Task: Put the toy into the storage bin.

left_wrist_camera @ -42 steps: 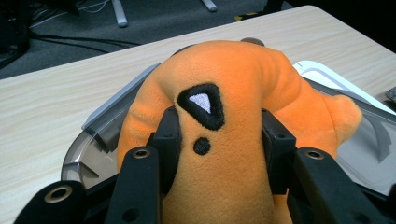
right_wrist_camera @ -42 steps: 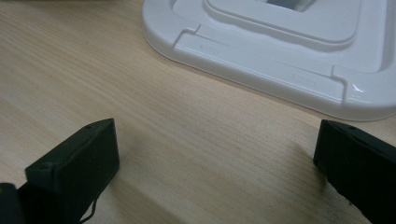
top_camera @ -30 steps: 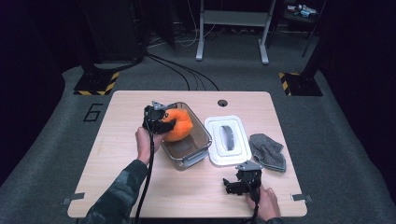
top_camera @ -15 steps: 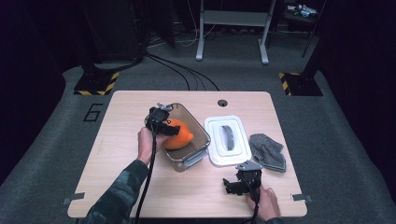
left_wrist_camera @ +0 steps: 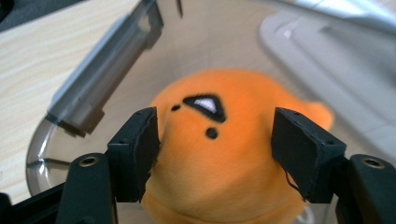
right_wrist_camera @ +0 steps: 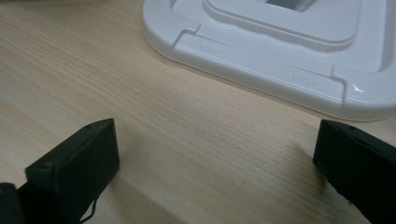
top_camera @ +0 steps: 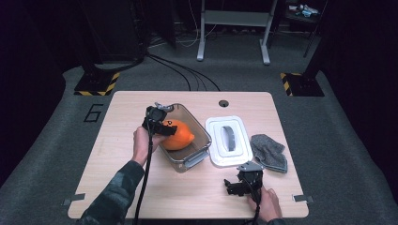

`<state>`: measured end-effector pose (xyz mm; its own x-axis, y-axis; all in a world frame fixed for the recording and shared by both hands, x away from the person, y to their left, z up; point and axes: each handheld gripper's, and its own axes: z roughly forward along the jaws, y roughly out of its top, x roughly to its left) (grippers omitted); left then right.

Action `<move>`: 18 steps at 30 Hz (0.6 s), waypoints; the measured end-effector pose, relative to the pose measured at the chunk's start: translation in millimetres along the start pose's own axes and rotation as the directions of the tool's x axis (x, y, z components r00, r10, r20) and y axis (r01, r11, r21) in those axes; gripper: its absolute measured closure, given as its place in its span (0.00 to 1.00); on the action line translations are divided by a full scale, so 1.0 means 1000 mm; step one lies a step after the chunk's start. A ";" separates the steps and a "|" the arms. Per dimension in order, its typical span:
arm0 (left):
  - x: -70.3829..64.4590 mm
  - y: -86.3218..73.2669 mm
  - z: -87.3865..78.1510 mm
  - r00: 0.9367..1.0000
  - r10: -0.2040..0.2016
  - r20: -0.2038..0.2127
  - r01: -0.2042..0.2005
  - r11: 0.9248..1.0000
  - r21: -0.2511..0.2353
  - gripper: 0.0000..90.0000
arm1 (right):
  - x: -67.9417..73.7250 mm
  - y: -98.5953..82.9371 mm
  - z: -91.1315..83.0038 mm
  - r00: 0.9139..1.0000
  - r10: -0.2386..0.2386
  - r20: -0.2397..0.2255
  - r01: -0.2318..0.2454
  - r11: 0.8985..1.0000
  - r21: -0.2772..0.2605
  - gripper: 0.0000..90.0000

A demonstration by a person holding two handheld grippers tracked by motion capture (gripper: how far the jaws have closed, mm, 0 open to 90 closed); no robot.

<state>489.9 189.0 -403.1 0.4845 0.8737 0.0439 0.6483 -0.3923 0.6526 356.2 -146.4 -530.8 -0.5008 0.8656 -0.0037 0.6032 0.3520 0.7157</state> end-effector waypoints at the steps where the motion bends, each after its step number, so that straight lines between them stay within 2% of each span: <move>1: 0.001 -0.001 0.002 1.000 -0.005 -0.002 0.005 1.000 0.006 0.36 | 0.000 0.000 0.000 1.000 -0.002 0.003 0.002 1.000 0.001 0.00; 4: 0.002 -0.002 0.004 1.000 -0.008 -0.009 0.008 1.000 -0.001 0.36 | 0.000 0.000 0.000 1.000 -0.002 0.003 0.002 1.000 0.001 0.00; 7: 0.004 -0.003 0.002 1.000 -0.023 0.008 0.023 0.999 -0.032 0.34 | 0.000 0.000 0.000 1.000 0.002 0.004 -0.002 1.000 -0.001 0.00; 11: 0.008 -0.005 -0.010 0.998 -0.041 0.042 0.044 0.996 -0.071 0.27 | -0.001 0.000 0.000 1.000 -0.006 -0.001 0.006 1.000 0.004 0.00; 18: 0.016 -0.011 -0.031 0.997 -0.052 0.053 0.059 0.991 -0.123 0.21 | 0.000 0.000 0.000 1.000 -0.001 -0.002 0.001 1.000 0.003 0.00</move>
<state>472.3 216.3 -386.1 0.4804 0.8765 -0.0307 0.5984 -0.3019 0.7421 356.6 -146.6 -530.6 -0.5031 0.8642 -0.0032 0.6041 0.3543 0.7138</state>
